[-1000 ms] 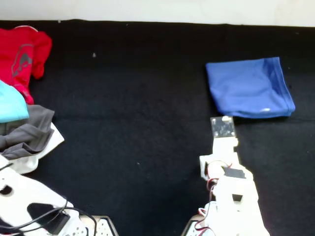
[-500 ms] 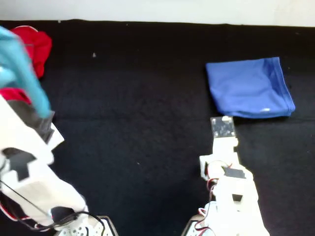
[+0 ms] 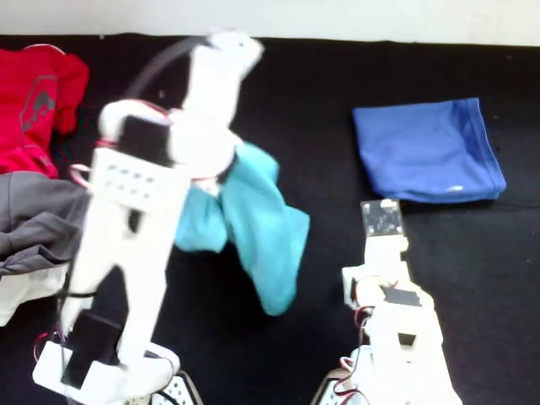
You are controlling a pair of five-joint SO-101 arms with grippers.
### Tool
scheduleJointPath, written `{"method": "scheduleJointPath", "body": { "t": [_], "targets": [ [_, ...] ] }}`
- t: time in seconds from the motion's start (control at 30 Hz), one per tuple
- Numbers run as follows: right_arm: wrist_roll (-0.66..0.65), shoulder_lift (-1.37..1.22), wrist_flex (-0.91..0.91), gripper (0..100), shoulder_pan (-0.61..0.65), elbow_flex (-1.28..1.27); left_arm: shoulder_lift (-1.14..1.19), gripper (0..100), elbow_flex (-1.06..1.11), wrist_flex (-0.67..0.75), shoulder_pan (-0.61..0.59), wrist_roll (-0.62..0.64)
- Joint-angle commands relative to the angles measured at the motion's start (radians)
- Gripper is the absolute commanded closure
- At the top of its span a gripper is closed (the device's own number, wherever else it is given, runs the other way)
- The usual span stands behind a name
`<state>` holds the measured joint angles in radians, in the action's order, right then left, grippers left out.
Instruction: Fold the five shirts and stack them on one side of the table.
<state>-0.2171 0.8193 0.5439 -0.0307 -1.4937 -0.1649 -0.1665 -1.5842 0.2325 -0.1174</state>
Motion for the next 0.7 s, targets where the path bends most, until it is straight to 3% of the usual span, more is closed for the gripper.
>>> {"method": "scheduleJointPath", "body": {
  "t": [0.0, 0.07, 0.23, 0.47, 0.53, 0.67],
  "targets": [
    [0.002, -0.001, -0.024, 80.3, 0.004, -0.002, -0.036, 84, 0.193, 0.135, 0.018, 0.009],
    [0.002, -0.002, -0.024, 80.3, 0.004, -0.002, -0.036, 80, 0.226, 0.153, -0.001, 0.009],
    [0.002, -0.002, -0.024, 80.3, 0.004, -0.002, -0.047, 84, 0.171, 0.143, -0.116, 0.009],
    [0.003, 0.002, -0.019, 80.3, 0.004, 0.002, -0.039, 88, 0.053, -0.103, -0.386, 0.003],
    [0.0, 0.004, 0.038, 80.3, 0.01, 0.031, -0.038, 89, 0.054, -0.117, -0.496, 0.003],
    [0.0, -0.004, 0.321, 80.3, 0.056, 0.288, -0.038, 89, 0.048, -0.112, -0.72, 0.003]
  ]
}}
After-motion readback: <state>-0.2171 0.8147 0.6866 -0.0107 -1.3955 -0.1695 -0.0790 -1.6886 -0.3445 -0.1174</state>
